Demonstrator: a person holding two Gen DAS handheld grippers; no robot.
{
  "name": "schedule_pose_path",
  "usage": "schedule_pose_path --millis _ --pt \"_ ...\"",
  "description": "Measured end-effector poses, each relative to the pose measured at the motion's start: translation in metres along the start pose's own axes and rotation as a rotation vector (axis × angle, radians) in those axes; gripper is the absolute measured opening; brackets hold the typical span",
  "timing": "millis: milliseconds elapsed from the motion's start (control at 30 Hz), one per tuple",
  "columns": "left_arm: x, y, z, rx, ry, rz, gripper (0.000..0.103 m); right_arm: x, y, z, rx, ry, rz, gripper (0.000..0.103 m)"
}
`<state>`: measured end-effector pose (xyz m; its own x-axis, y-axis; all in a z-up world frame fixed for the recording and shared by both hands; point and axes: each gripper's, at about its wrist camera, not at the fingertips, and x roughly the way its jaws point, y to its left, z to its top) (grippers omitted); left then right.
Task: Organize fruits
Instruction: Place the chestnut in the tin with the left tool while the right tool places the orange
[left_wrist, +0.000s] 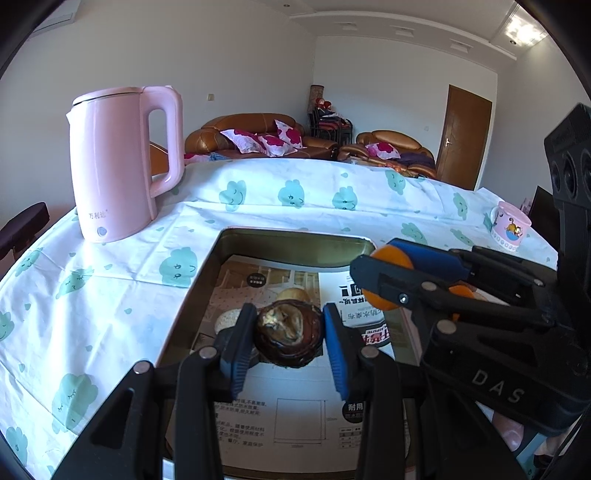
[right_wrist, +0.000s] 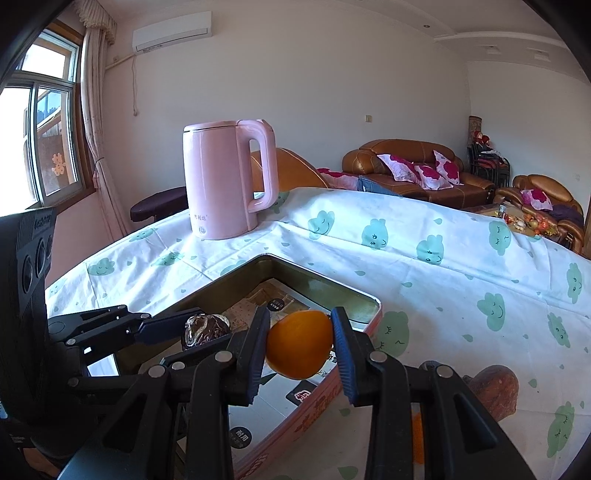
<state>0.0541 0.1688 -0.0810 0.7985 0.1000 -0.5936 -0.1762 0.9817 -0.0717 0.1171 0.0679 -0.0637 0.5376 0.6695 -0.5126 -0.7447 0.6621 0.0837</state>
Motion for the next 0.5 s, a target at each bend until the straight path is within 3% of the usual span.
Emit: schedule_pose_path --millis 500 --pt "0.011 0.002 0.0 -0.006 0.056 0.007 0.038 0.014 -0.003 -0.003 0.045 0.044 0.035 0.036"
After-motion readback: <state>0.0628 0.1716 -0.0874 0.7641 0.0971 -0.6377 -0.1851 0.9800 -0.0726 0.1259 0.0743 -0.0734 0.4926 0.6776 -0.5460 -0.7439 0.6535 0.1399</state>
